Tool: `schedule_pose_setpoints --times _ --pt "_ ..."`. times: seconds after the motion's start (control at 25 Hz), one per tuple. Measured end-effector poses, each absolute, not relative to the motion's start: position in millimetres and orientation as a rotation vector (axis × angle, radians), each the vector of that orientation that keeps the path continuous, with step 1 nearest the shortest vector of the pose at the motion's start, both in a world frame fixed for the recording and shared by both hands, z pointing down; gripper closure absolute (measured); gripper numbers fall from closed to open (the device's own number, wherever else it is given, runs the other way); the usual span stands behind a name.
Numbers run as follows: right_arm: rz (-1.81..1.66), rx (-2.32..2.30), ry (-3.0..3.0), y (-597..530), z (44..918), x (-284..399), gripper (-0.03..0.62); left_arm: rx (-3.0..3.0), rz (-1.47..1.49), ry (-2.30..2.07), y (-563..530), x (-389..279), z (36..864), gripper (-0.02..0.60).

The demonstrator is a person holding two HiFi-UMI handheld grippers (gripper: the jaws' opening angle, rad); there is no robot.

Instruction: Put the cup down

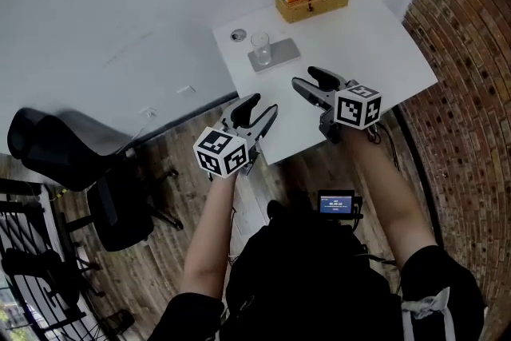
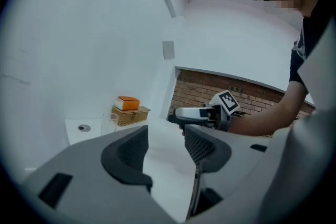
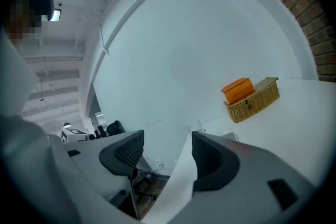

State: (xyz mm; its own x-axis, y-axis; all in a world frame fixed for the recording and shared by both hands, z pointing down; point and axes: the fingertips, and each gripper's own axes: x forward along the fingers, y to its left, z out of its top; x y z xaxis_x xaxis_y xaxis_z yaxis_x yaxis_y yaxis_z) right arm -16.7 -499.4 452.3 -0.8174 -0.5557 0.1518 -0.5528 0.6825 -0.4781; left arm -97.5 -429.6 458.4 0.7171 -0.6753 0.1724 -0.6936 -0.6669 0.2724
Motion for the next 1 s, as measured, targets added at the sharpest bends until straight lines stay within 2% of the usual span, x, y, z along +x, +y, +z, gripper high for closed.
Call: schedule_pose_setpoints --times 0.24,0.56,1.0 --pt "-0.739 -0.89 2.941 -452 427 -8 0.34 2.638 0.06 -1.052 -416 -89 445 0.373" --pt "-0.762 -0.947 2.913 -410 438 4 0.43 2.659 0.018 -1.027 -385 -83 433 0.374" --pt "-0.781 -0.999 2.875 -403 450 6 0.454 2.715 0.052 -0.936 -353 -65 435 0.374"
